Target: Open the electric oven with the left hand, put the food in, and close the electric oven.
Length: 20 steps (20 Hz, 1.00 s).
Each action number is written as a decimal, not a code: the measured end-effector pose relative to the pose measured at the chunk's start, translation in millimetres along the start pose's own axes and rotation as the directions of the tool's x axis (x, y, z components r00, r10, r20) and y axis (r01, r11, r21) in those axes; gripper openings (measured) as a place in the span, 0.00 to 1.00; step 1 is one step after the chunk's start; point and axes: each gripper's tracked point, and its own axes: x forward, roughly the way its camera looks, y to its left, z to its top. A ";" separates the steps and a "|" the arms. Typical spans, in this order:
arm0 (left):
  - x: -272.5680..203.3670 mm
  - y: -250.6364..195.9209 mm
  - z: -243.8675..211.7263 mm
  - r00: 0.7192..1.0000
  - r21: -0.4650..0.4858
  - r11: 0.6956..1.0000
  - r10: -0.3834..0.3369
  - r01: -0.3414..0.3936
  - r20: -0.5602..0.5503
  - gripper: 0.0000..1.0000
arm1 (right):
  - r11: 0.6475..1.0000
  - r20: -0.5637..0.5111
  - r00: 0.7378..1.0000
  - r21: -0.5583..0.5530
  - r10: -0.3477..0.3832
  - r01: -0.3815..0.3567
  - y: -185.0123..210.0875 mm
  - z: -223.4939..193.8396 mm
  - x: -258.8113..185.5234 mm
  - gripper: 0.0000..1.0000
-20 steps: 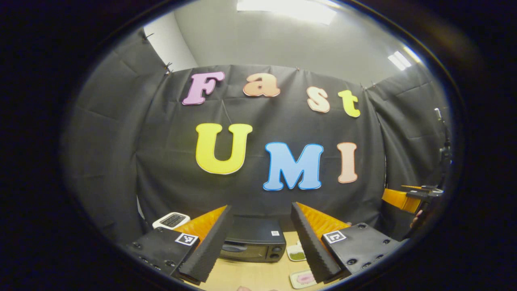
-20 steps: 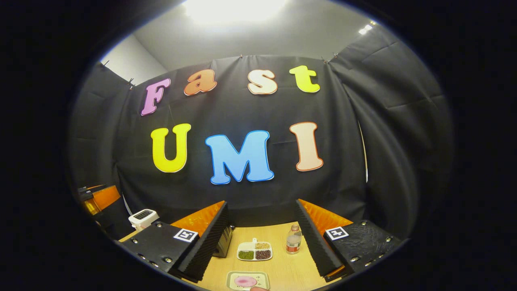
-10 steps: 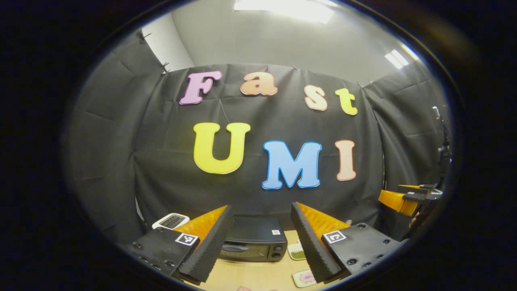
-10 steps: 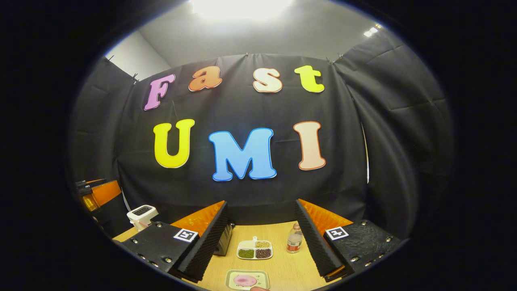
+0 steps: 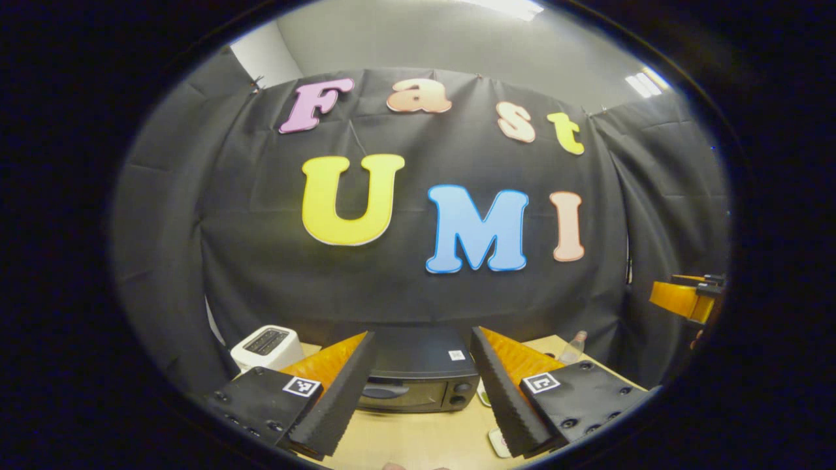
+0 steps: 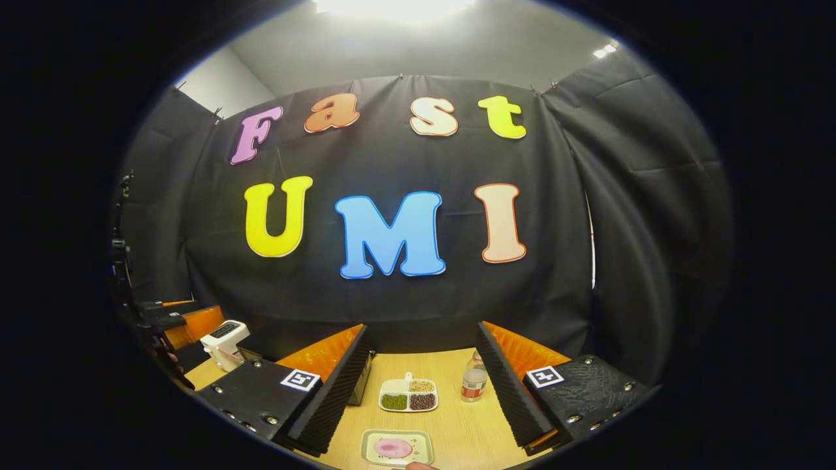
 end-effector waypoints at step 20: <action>157.3 78.4 -195.2 0.930 0.047 0.998 0.047 -0.032 -0.365 0.97 | 0.984 -0.097 0.980 -0.048 -0.176 0.172 -22.4 -34.6 -5.0 0.99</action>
